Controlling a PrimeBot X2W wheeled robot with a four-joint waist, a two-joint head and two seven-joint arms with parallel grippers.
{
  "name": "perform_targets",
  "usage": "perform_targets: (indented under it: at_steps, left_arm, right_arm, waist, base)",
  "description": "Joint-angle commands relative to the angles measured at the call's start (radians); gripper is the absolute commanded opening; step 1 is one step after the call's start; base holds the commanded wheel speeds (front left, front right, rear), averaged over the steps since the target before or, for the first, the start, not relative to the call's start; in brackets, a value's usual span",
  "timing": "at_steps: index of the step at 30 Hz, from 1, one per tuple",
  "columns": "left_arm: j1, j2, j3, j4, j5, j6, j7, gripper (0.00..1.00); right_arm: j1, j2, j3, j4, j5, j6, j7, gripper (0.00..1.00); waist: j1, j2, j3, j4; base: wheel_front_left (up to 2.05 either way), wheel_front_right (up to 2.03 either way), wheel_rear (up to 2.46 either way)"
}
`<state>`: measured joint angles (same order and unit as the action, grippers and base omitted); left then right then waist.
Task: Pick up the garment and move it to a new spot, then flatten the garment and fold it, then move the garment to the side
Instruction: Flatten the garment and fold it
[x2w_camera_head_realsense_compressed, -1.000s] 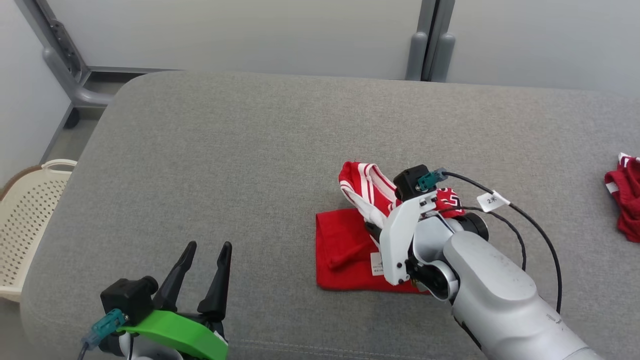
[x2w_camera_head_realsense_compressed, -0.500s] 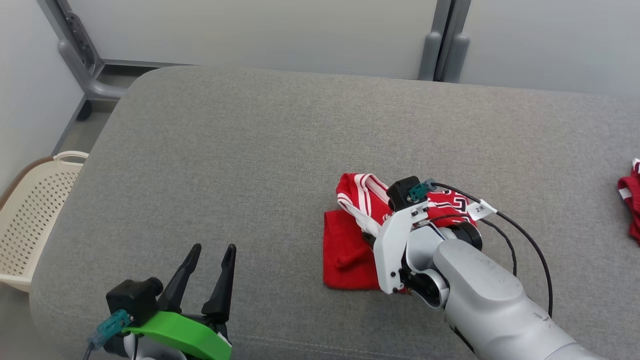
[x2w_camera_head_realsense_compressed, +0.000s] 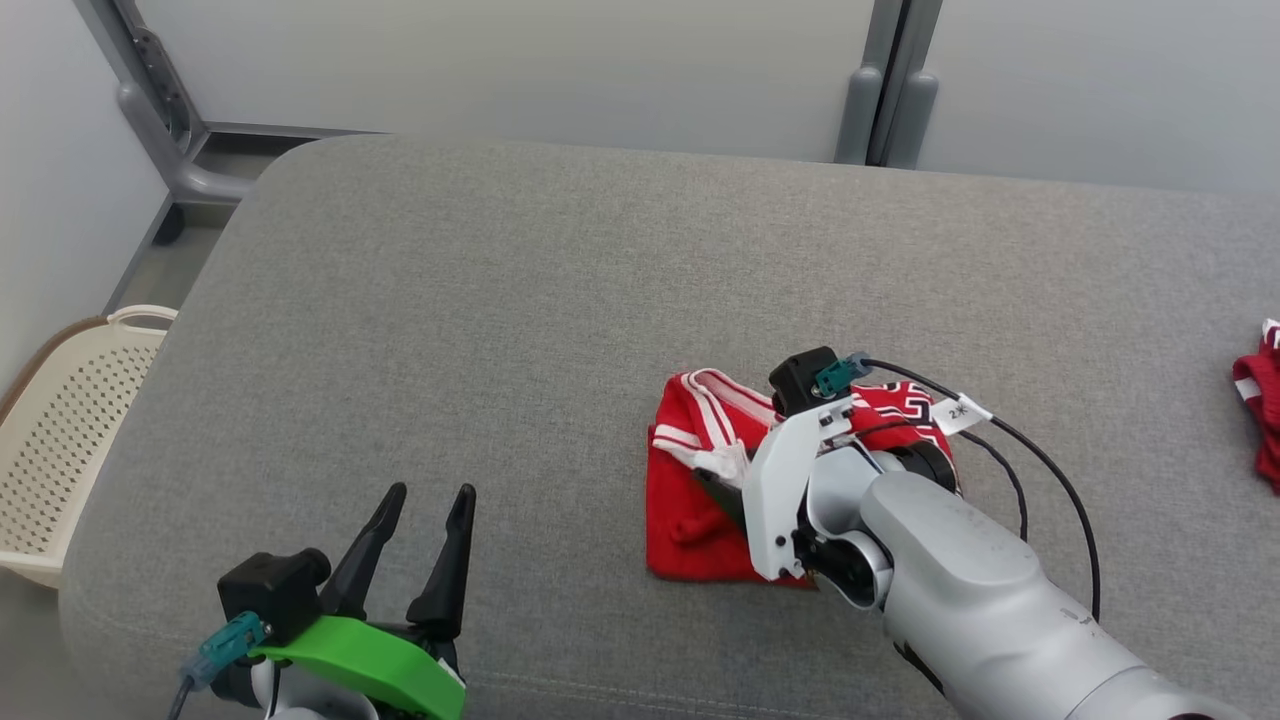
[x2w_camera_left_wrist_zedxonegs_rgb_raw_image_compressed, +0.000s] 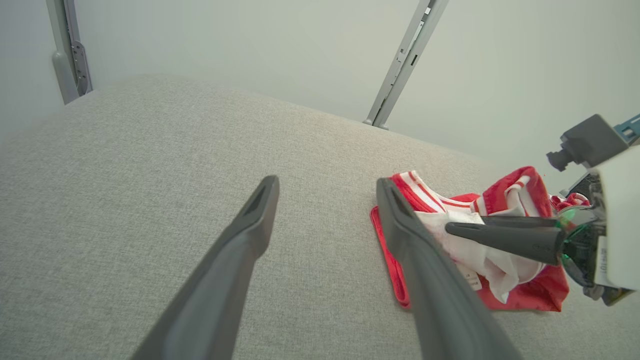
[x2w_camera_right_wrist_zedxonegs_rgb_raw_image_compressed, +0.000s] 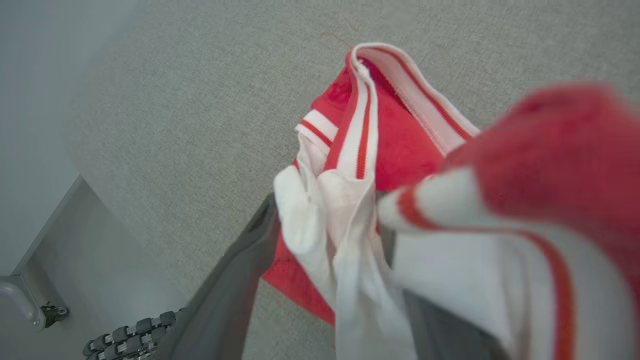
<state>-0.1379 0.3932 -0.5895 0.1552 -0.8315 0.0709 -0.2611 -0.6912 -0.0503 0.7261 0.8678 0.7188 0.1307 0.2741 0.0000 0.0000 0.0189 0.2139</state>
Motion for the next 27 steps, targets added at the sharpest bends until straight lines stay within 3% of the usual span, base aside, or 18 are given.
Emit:
perform_targets:
  at_steps: [1, 16, 21, 27]
  left_arm:
    - [0.0, 0.005, 0.002, 0.001, 0.0, 0.001, -0.002, 1.0]
    - [0.044, 0.027, 0.019, -0.03, -0.013, 0.027, -0.002, 1.0]
    - [0.05, 0.036, 0.027, -0.042, -0.014, 0.035, -0.002, 1.0]
    - [0.055, 0.044, 0.029, -0.061, -0.011, 0.046, 0.001, 1.0]
  right_arm:
    - [-0.012, -0.001, 0.014, -0.006, 0.019, 0.0, -0.007, 1.0]
    - [-0.001, -0.001, 0.107, -0.171, 0.1, 0.0, -0.001, 1.0]
    - [-0.019, -0.002, 0.064, -0.226, 0.075, 0.0, -0.03, 1.0]
    - [-0.032, -0.002, -0.064, -0.221, 0.003, 0.0, -0.064, 1.0]
  waist:
    - [0.0, 0.0, -0.007, -0.006]
    - [0.0, 0.0, -0.044, -0.071]
    - [0.0, 0.0, -0.044, -0.094]
    - [0.0, 0.0, -0.039, -0.112]
  base:
    - [0.0, 0.0, 0.0]
    - [0.0, 0.0, 0.0]
    - [0.0, 0.0, 0.0]
    - [0.0, 0.0, 0.0]
